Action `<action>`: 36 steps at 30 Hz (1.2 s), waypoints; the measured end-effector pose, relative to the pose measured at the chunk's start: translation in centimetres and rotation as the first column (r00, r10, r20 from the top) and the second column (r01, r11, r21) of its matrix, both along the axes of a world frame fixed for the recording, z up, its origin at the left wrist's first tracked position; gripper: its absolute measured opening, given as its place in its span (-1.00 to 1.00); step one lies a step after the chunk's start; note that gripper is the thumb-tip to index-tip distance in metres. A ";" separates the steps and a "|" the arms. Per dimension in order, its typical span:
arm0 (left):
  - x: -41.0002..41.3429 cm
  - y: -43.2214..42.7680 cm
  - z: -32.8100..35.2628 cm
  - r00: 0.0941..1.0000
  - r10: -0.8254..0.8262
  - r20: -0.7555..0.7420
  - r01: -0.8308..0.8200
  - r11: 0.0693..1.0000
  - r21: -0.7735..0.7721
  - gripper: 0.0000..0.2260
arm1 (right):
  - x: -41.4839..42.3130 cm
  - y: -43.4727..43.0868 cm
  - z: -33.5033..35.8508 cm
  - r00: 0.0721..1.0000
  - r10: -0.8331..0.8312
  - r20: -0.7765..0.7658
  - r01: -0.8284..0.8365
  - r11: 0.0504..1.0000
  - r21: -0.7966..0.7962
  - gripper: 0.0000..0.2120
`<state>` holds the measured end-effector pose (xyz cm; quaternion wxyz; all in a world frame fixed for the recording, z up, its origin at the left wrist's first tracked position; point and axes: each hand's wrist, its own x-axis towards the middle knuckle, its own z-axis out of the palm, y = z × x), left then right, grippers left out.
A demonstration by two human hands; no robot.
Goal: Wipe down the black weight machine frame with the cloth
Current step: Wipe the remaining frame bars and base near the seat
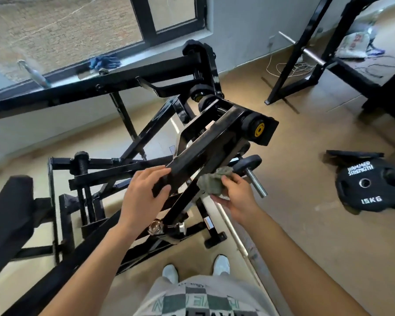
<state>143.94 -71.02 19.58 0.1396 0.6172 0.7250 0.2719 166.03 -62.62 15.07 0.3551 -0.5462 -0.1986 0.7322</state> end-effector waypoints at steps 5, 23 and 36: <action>-0.6 -2.6 -1.8 0.994 0.074 -0.079 -0.080 0.994 -0.075 -0.54 | -3.9 0.8 0.0 0.961 0.064 -0.270 -0.087 0.994 -0.072 -0.66; 1.3 -3.5 -4.2 0.944 0.162 -0.287 -0.147 0.986 0.074 -0.42 | -1.1 2.7 -0.3 0.822 -0.027 -0.568 -0.066 0.987 -0.143 -0.39; 1.2 -3.4 -4.6 0.936 0.171 -0.309 -0.141 0.983 0.116 -0.44 | -1.0 2.4 0.5 0.914 0.070 -0.398 -0.091 0.995 -0.032 -0.57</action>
